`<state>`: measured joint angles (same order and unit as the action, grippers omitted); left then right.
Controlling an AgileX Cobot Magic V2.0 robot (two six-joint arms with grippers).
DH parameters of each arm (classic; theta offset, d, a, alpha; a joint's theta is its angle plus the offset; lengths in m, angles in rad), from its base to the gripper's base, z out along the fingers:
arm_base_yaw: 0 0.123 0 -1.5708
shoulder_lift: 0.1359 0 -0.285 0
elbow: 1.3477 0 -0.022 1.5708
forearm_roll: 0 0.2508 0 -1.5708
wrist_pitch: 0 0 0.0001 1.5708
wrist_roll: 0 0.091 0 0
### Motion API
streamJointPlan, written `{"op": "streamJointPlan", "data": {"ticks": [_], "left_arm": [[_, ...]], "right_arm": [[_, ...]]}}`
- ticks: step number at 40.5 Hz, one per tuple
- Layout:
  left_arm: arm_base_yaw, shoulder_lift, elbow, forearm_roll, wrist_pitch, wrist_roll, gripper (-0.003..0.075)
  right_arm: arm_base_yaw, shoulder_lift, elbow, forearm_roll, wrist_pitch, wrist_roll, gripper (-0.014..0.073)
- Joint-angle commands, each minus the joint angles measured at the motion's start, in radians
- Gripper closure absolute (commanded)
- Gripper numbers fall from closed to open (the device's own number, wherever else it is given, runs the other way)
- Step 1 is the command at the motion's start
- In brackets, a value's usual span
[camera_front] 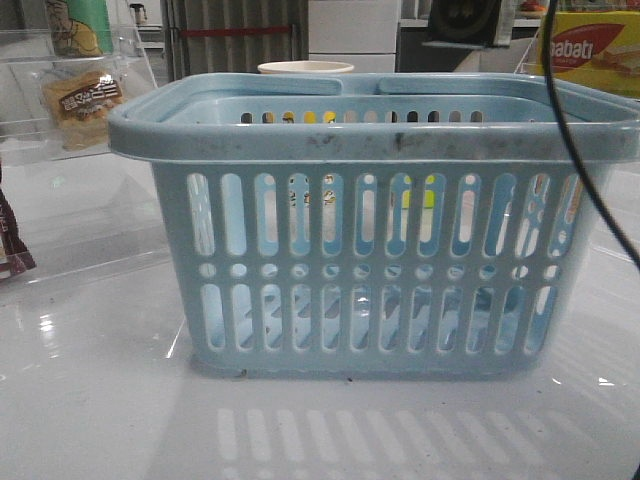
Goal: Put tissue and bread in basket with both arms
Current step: 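Carry the tissue pack over the basket and release it inside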
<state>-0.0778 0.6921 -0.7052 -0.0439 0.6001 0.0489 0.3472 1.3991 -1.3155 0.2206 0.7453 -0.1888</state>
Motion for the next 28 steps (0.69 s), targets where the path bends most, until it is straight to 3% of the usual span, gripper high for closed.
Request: {"op": "streamJointPlan", "data": {"ticks": [1,11,14,23,28], "left_arm": [[-0.008,0.005,-0.029,-0.011,-0.07,-0.001,0.0277],[-0.008,0.005,-0.029,-0.011,-0.068,-0.001,0.0277],[-0.008,0.005,-0.029,-0.011,-0.068,-0.001,0.0277],[-0.008,0.005,-0.029,-0.011,-0.068,-0.001,0.0277],[-0.008,0.005,-0.029,-0.011,-0.068,-0.001,0.0277]], "right_arm": [[0.013,-0.001,-0.037,0.005,-0.033,-0.011,0.0371],[0.013,0.083,-0.037,0.023,-0.024,-0.011,0.0361],[0.013,0.103,-0.037,0.025,-0.025,-0.011,0.0324],[0.013,0.131,-0.037,0.03,-0.038,-0.011,0.0105],[0.013,0.122,-0.037,0.03,-0.035,-0.011,0.0102]]}}
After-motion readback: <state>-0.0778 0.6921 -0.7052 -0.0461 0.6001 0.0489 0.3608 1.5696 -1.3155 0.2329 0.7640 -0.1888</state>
